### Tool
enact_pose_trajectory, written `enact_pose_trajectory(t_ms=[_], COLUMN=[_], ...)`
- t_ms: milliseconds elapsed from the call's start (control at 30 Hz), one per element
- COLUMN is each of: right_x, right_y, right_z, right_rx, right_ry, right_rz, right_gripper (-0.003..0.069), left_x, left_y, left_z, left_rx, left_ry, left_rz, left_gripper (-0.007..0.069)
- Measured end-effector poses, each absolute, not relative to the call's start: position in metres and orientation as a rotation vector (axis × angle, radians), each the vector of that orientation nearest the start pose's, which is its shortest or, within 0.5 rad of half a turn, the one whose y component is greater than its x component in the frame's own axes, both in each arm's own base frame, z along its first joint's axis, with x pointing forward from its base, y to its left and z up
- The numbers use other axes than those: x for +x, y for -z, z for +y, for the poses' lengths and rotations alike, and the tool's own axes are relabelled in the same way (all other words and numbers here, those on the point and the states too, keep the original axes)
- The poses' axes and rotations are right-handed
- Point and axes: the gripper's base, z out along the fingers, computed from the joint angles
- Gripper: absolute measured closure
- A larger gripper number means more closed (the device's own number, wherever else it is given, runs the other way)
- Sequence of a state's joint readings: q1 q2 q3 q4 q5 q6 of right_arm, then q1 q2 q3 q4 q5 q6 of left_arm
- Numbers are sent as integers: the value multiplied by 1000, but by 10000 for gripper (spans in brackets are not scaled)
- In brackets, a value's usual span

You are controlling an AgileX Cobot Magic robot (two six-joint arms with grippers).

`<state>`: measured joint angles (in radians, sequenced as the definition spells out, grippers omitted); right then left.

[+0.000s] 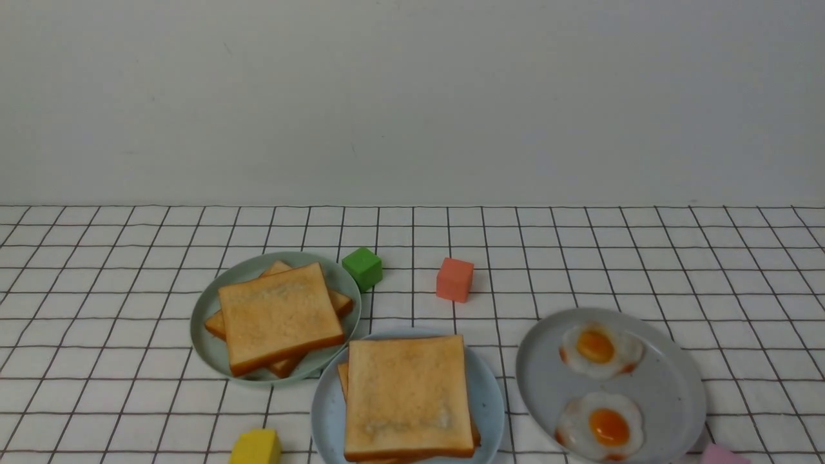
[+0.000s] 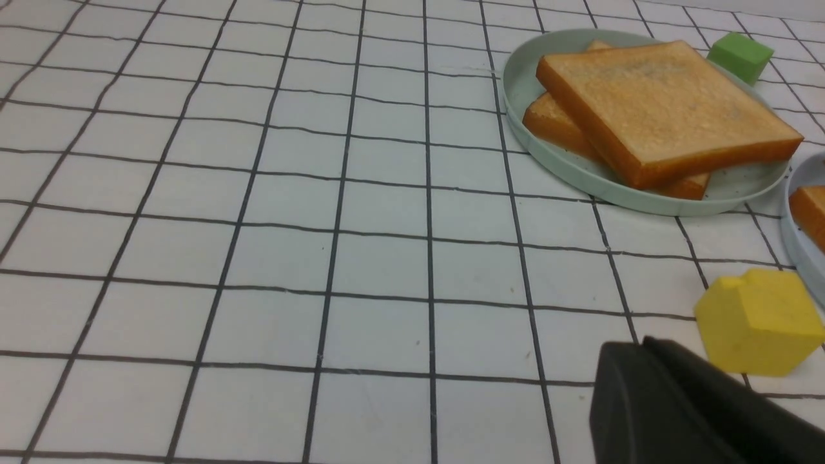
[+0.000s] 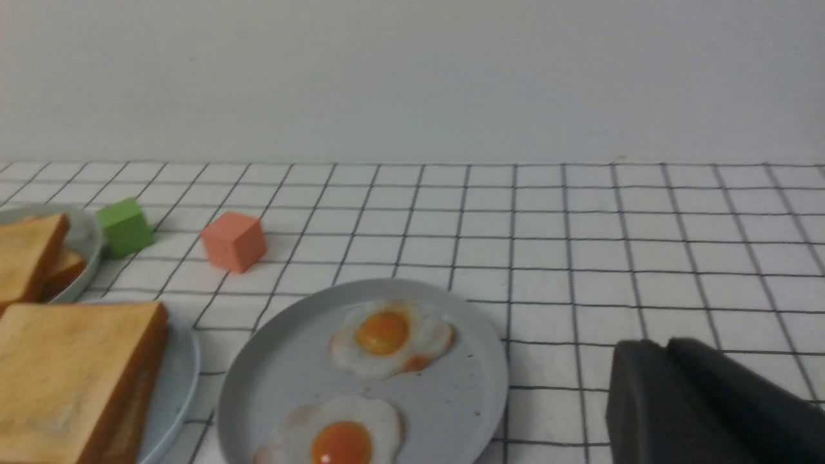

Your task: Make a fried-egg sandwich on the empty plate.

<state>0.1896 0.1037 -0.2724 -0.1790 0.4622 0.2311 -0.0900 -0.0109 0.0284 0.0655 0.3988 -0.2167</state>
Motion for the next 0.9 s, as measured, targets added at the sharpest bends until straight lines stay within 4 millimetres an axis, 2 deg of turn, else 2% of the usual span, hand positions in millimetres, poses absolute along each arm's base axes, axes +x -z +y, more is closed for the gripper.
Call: enact_pose_trajectory(t_ms=[67, 167, 200, 267, 367, 900], right_x=[46, 44, 44, 48, 50, 52], right_y=[-253, -229, -226, -192, -172, -174], right_z=[-1, -3, -3, -3, -3, -2], right_rx=[1, 68, 72, 92, 95, 87], right_ry=[-86, -63, -63, -50, -49, -60], right_rz=[1762, 1788, 1792, 1880, 1924, 1875], right_gripper=[592, 589, 588, 586, 585, 569], left_x=[52, 52, 52, 52, 52, 52], left_y=[-169, -169, -169, -169, -169, -169], left_z=[-2, -2, -2, -2, -2, -2], left_rx=[-80, -80, -80, -81, -80, -80], left_ry=[143, 143, 143, 144, 143, 143], left_rz=[1900, 1900, 1900, 1899, 1898, 1896], left_gripper=[605, 605, 605, 603, 603, 585])
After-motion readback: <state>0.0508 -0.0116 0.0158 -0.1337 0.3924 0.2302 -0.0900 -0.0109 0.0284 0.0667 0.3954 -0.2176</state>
